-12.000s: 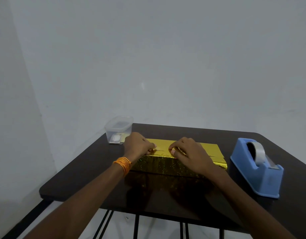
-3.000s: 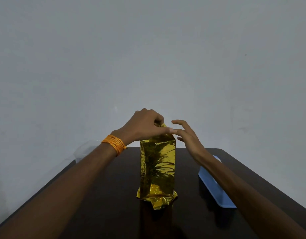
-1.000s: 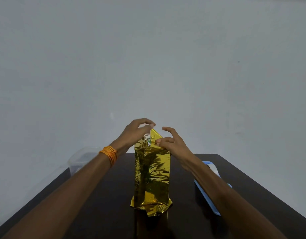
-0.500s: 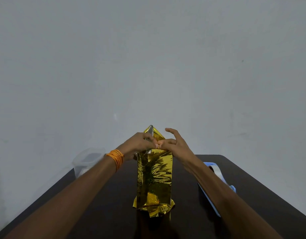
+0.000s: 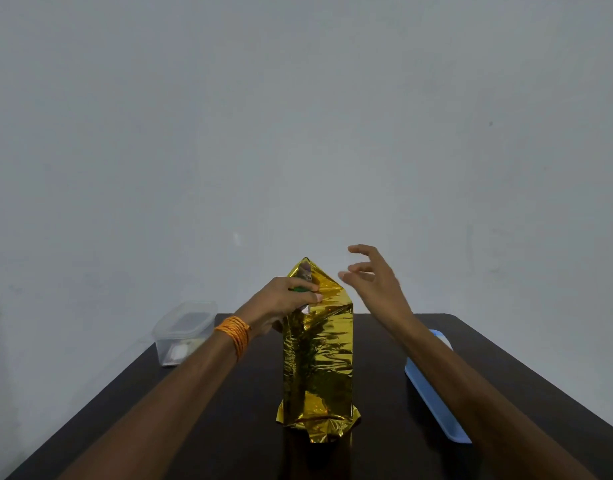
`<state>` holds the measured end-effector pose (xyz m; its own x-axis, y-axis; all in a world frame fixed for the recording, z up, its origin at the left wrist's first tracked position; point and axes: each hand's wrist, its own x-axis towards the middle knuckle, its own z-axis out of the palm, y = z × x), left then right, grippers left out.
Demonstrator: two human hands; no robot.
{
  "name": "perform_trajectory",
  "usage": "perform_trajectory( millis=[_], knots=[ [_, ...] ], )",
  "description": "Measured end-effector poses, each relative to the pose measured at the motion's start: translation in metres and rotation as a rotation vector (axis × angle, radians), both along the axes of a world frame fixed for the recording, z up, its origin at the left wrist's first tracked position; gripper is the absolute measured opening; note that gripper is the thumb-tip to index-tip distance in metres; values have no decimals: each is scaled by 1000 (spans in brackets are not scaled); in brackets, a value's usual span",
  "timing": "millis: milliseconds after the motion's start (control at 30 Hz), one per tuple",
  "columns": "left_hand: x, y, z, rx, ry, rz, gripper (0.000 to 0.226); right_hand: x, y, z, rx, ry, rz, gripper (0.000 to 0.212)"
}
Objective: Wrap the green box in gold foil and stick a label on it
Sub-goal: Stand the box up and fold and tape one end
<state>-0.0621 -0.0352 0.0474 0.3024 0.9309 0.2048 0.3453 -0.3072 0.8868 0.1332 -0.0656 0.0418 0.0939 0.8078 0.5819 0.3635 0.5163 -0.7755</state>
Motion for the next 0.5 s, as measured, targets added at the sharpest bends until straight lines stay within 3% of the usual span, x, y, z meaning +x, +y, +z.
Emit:
perform_trajectory(
  millis=[100,167,400,500],
  knots=[
    [0,2,2,0,-1,-21,36,9,-3,11,95,45,-34,13],
    [1,3,2,-1,2,-28,37,13,-5,17,98,20,-1,6],
    [0,6,0,8,-10,-37,36,8,-10,29,4,-259,149,10],
    [1,7,-1,12,-10,-24,36,4,-11,34,-4,-325,176,27]
  ],
)
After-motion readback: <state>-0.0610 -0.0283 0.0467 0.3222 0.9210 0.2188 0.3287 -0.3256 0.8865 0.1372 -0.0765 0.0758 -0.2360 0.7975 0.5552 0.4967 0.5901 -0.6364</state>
